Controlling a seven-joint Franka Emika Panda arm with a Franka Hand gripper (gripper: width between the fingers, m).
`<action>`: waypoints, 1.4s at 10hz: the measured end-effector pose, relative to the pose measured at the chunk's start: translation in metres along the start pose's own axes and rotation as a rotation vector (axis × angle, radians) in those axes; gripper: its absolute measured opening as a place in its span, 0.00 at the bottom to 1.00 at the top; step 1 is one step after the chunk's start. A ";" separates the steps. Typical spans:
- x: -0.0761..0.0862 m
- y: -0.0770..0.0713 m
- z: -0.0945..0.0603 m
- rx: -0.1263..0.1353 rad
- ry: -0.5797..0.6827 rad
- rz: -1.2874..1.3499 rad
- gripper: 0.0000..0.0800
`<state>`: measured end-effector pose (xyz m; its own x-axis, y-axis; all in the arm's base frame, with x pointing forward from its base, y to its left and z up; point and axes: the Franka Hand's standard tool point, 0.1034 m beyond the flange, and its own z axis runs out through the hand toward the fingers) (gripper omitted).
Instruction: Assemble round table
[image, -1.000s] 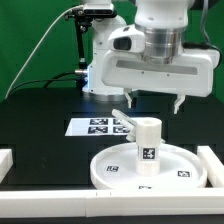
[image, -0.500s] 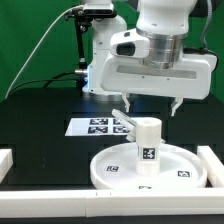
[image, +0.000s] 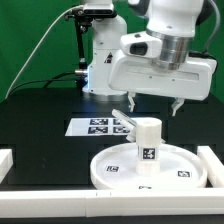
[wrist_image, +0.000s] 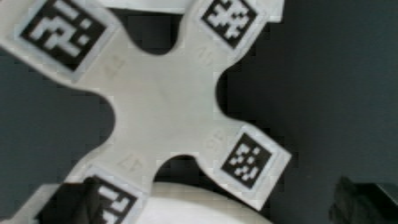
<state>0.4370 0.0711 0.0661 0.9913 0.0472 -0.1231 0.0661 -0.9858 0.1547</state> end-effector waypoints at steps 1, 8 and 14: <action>0.000 0.000 0.000 0.000 0.000 0.000 0.81; -0.003 0.010 0.005 -0.096 0.085 -0.160 0.81; -0.005 0.006 0.007 -0.081 0.100 -0.058 0.81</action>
Offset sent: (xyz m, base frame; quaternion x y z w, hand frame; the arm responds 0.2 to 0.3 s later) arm -0.0165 -0.0366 -0.0142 -0.2092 0.1020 -0.0827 0.9690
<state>0.4313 0.0643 0.0606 0.9917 0.1234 -0.0363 0.1285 -0.9649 0.2289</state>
